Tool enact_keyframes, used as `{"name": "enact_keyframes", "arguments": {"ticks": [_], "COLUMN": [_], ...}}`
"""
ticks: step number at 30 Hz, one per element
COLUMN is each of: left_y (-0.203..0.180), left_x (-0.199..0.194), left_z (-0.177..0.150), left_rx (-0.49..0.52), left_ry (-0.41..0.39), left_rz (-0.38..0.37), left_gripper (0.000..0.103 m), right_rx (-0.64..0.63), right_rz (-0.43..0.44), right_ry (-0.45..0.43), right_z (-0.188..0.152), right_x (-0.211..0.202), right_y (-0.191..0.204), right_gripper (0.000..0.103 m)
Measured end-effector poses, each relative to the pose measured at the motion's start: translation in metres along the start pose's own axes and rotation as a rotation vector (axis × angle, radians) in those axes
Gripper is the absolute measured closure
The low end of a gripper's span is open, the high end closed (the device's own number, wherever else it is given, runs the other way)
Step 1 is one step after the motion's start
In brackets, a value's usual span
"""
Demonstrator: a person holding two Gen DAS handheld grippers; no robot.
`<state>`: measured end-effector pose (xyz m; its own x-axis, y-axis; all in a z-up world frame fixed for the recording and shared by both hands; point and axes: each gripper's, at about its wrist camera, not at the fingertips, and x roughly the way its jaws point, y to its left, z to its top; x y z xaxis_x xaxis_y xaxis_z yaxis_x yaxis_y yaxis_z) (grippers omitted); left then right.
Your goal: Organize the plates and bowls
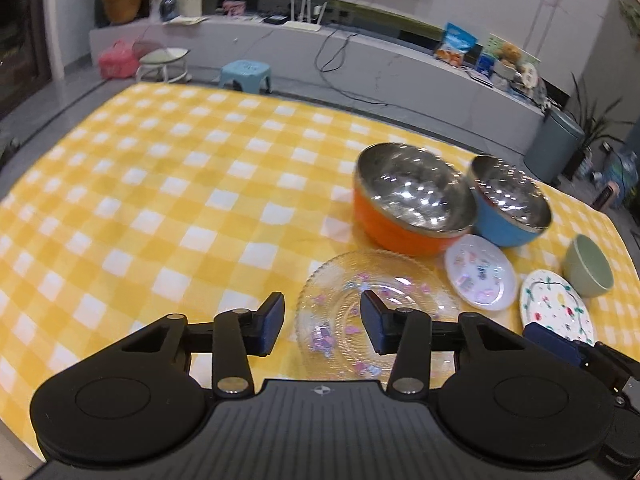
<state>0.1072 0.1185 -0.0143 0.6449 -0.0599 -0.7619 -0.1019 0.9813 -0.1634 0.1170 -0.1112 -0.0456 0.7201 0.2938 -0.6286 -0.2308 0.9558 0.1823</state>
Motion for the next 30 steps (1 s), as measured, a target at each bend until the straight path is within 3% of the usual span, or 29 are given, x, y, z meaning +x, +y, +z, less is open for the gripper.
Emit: {"name": "enact_keyframes", "arguments": {"ticks": [3,9,14,24,30], "left_y": [0.01,0.028,0.027,0.032,0.028], "left_x": [0.011,0.021,0.031,0.047,0.052], "left_z": [-0.008,-0.011,-0.013,-0.016,-0.017], "left_rx": [-0.02,-0.144,-0.137,-0.175,-0.139], "left_ry": [0.0,0.024,0.034,0.078,0.087], "left_rz": [0.018,-0.054,-0.068,-0.095,-0.091], "left_gripper": [0.05,0.05,0.051,0.065,0.084], "right_rx": [0.018,0.15,0.229,0.28,0.295], "right_rz": [0.028,0.087,0.116,0.17,0.183], "right_ry": [0.004,0.04,0.05,0.073,0.067], "right_z": [-0.007,-0.016,-0.019,-0.022,-0.023], "right_x": [0.009,0.026,0.036,0.05,0.055], "right_y": [-0.005,-0.023,-0.035,-0.037,-0.037], "right_gripper": [0.073,0.077,0.083,0.087,0.09]}}
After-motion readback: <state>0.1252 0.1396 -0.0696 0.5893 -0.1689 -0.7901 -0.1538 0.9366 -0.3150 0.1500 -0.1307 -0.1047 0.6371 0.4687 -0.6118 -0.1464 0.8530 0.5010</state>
